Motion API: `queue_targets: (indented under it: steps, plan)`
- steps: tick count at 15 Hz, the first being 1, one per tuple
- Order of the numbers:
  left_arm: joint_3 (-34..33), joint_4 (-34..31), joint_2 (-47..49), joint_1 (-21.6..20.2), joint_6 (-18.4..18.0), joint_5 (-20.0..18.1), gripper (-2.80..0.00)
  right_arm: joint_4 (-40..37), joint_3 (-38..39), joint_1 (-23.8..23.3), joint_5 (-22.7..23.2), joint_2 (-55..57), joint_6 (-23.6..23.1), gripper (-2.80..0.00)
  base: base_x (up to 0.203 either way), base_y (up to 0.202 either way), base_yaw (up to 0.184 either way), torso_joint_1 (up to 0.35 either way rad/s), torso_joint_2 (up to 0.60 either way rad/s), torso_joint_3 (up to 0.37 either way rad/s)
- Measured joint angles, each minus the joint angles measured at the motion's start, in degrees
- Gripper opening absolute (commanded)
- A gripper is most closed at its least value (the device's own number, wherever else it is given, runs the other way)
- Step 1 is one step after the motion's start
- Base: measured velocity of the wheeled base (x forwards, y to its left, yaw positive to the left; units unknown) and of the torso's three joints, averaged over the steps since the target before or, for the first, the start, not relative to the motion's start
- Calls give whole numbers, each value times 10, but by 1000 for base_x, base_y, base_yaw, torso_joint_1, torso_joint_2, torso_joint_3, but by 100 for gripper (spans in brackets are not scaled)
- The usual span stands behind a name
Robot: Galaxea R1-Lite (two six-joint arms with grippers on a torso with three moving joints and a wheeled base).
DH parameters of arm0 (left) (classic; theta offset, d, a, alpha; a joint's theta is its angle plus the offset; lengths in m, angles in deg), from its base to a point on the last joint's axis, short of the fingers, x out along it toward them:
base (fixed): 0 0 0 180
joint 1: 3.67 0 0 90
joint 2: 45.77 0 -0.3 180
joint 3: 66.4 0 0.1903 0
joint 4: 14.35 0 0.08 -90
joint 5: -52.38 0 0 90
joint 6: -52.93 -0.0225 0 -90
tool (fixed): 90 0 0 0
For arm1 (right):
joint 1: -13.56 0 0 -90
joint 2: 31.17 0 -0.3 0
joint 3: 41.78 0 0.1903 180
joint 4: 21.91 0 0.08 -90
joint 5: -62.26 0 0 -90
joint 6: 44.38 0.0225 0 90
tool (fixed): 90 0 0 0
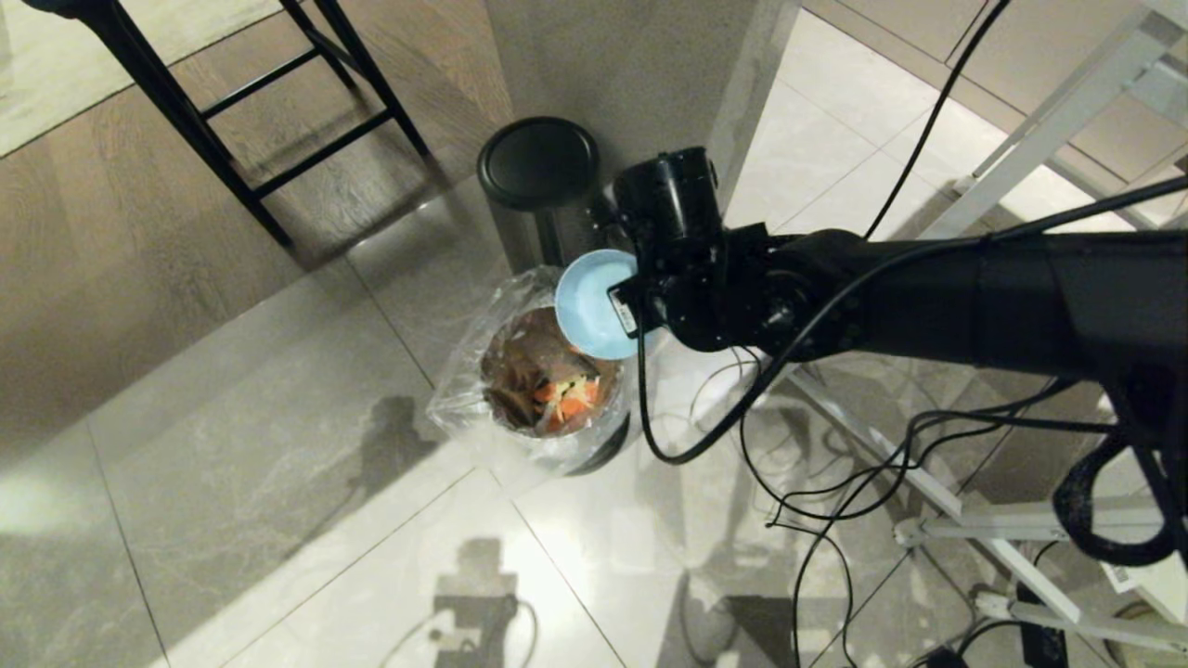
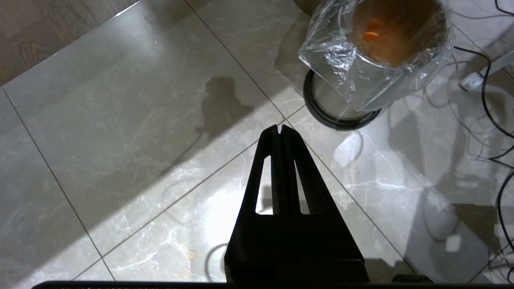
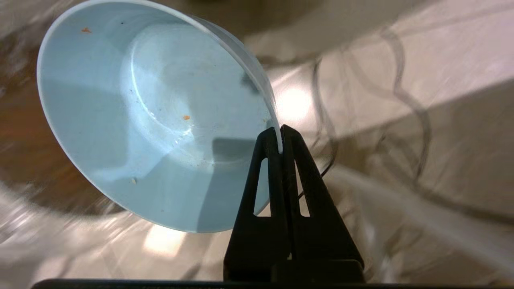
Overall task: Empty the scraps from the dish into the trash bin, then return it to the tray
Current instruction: Put the bowl back to the table
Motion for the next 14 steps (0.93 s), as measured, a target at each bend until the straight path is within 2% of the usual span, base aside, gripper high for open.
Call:
queue_targets:
  steps: [3, 6, 10, 14]
  plan:
    - [0, 0, 0, 0, 0, 0, -280, 42, -5, -22, 0, -2, -49, -280, 0, 0, 0, 0, 0, 0]
    - [0, 0, 0, 0, 0, 0, -280, 72, -6, -63, 0, -13, -81, -280, 0, 0, 0, 0, 0, 0]
    - [0, 0, 0, 0, 0, 0, -280, 81, 4, -85, 0, -30, -94, -280, 0, 0, 0, 0, 0, 0]
    - [0, 0, 0, 0, 0, 0, -280, 68, 35, -87, 0, -47, -95, -280, 0, 0, 0, 0, 0, 0]
